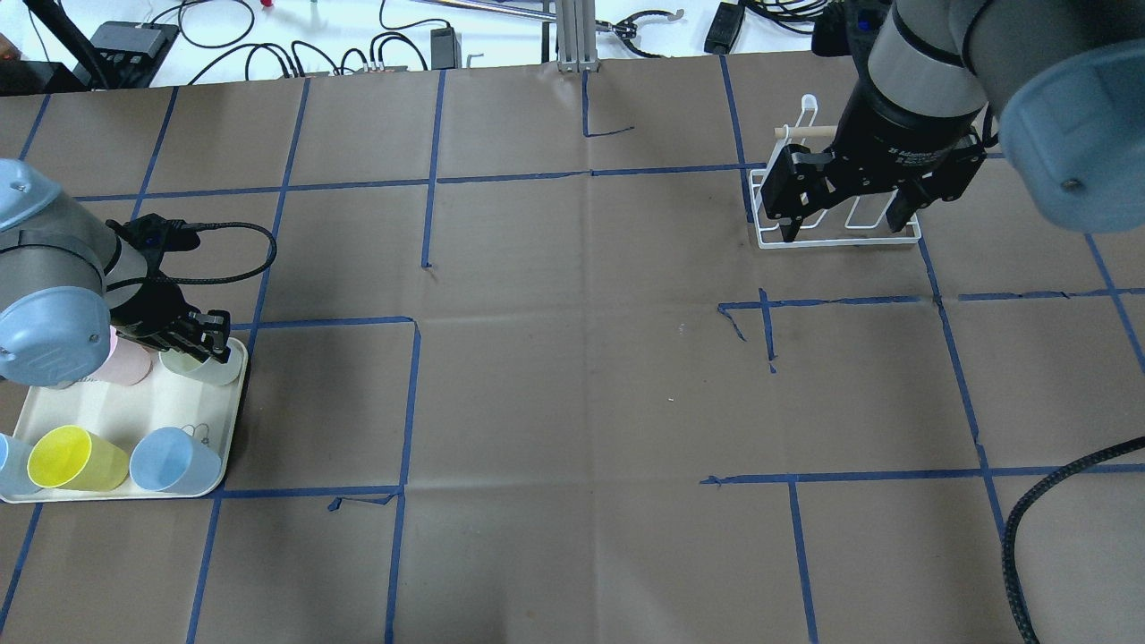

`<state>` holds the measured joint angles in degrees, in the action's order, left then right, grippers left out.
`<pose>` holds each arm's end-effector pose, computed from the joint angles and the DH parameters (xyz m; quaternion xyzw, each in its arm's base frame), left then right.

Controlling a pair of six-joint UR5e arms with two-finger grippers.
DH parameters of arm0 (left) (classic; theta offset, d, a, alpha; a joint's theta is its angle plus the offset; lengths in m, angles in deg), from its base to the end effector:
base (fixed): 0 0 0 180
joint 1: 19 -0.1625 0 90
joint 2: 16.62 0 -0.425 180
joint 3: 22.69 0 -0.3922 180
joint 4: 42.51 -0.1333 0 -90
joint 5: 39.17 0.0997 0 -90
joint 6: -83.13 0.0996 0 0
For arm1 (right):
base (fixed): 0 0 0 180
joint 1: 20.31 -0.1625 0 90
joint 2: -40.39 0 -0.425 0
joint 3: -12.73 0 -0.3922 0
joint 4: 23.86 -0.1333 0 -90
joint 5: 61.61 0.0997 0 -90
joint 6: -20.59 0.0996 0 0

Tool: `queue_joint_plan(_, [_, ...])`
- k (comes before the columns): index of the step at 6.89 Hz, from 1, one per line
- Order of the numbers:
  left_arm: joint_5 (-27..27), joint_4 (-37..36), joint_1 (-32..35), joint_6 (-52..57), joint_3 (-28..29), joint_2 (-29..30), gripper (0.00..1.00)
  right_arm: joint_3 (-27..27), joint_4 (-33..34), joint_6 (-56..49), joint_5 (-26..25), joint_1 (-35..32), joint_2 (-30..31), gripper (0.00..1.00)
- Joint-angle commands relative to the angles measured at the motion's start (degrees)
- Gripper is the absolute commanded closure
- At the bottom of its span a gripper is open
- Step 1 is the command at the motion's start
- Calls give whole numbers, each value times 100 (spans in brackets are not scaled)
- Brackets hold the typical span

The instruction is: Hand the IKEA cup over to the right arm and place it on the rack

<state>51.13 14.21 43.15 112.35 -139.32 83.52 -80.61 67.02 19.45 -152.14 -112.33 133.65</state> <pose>0.1080 -0.4886 0.2406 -0.0120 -0.9995 -0.0280 0.0122 0.1488 -0.4642 0.4881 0.0275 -0.9996 0.0070 0.0046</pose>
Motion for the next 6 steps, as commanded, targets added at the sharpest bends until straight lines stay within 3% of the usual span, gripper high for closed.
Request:
queue_joint_plan(1, [31,5,-10,5,87,-56,100,0,0,0,-1,0,0,0])
queue_joint_plan(3, [76,511,34,-126,603,-197,100,0,0,9,-1,0,0,0])
queue_joint_plan(6, [23,2838,384,-514,2665,-101,100,0,0,9,-1,0,0,0])
